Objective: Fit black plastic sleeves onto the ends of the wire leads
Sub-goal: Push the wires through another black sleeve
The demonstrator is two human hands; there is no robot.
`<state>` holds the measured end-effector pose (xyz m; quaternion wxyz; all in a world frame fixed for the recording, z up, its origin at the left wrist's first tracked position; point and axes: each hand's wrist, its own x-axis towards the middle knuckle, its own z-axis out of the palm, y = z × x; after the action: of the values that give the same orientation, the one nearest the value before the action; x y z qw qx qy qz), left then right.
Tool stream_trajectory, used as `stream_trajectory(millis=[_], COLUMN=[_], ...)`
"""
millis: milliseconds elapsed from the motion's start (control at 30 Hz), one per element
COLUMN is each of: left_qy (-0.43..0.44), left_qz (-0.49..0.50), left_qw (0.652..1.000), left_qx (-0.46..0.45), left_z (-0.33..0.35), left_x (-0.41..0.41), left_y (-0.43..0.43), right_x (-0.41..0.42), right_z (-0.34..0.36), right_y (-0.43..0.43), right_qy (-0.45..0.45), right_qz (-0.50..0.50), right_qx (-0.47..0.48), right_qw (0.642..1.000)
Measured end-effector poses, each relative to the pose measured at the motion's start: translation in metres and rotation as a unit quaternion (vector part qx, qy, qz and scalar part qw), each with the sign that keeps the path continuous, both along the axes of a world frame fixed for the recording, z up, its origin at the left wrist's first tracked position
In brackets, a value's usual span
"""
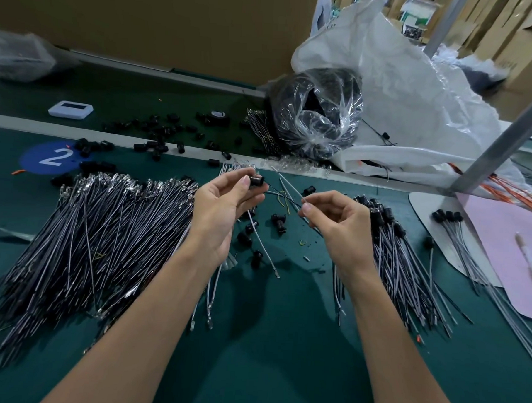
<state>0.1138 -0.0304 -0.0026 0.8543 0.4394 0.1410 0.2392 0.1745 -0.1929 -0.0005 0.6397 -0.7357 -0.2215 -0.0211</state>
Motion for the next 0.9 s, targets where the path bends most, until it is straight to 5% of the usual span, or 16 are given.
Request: stream_trajectory(millis=[767,900], left_qy=[-0.008,0.006], left_qz=[-0.093,-0.089], left_qw=[0.993,0.996], left_qx=[0.072,0.014], left_z=[-0.008,-0.009], left_x=[0.004,0.003], left_y=[-0.015,-0.014], right_x=[0.002,0.001], right_z=[-0.003,-0.004], right_y=[0.002,0.003], right_qy=[-0.007,-0.038], right_qz=[0.004,-0.032], right_qx=[0.009,-0.008], right_qw=[1.000,0.999])
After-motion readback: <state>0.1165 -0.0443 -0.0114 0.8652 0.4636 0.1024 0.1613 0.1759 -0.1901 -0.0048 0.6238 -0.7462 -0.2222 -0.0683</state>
